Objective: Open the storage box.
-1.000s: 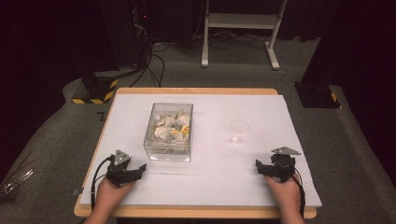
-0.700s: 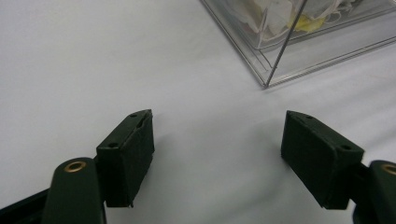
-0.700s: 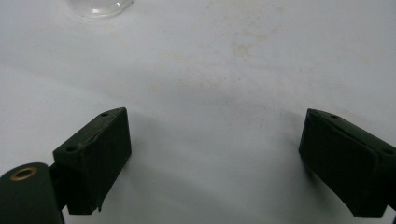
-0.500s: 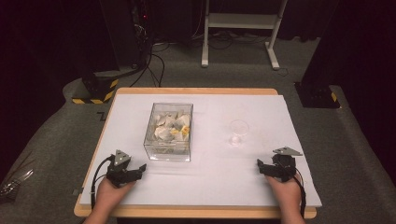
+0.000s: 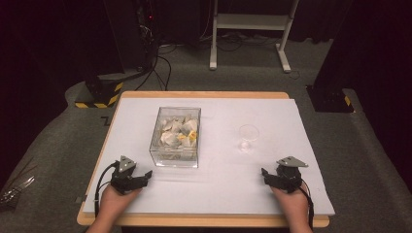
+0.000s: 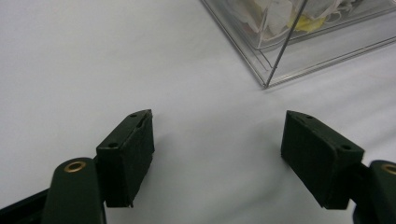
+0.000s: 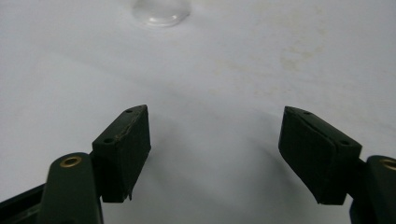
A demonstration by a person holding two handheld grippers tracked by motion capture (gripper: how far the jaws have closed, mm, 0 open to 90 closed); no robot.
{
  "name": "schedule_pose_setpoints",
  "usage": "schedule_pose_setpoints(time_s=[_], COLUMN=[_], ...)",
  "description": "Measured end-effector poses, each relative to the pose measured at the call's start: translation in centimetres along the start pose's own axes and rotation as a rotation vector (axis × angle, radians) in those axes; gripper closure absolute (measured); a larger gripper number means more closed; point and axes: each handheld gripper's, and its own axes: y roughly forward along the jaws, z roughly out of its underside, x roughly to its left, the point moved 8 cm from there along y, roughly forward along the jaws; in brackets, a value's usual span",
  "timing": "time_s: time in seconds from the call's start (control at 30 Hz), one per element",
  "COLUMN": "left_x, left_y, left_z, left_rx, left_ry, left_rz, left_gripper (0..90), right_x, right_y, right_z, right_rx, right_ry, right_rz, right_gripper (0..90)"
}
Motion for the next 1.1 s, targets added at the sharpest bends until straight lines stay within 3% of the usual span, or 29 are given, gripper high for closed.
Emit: schedule_pose_setpoints(time_s=[0.17,0.37,0.43,0.63,0.83,0.9,1.1], left_x=[0.1,0.0,-0.5,-1.8,-3.0,-3.7,-4.8], left_y=[0.0,-0.5,-1.0,-1.8,-2.5,-2.7,-3.1], left_z=[0.0,-0.2,-0.5,-1.3,-2.1,-2.4,-3.0], left_rx=[-0.003,-0.038,-0.061,-0.104,-0.150,-0.171,-0.205], left_ry=[-0.001,-0.004,-0.011,0.001,0.028,0.026,0.046], left_rz=[-0.006,0.002,0.044,0.104,0.127,0.168,0.187], left_gripper=[27.0,38.0,40.8,48.1,46.4,47.4,47.4], right_x=[1.2,1.7,1.7,1.6,1.6,1.6,1.6], right_y=[0.2,0.2,0.3,0.3,0.3,0.3,0.3], right_z=[0.2,0.3,0.3,0.4,0.4,0.4,0.4], right_rx=[0.020,0.017,0.017,0.010,0.009,0.009,0.009], right_ry=[-0.032,-0.037,-0.022,-0.025,-0.024,-0.023,-0.026], right_rz=[-0.022,-0.040,-0.047,-0.048,-0.048,-0.049,-0.048], right_gripper=[27.7,30.5,30.6,30.5,30.5,30.5,30.6])
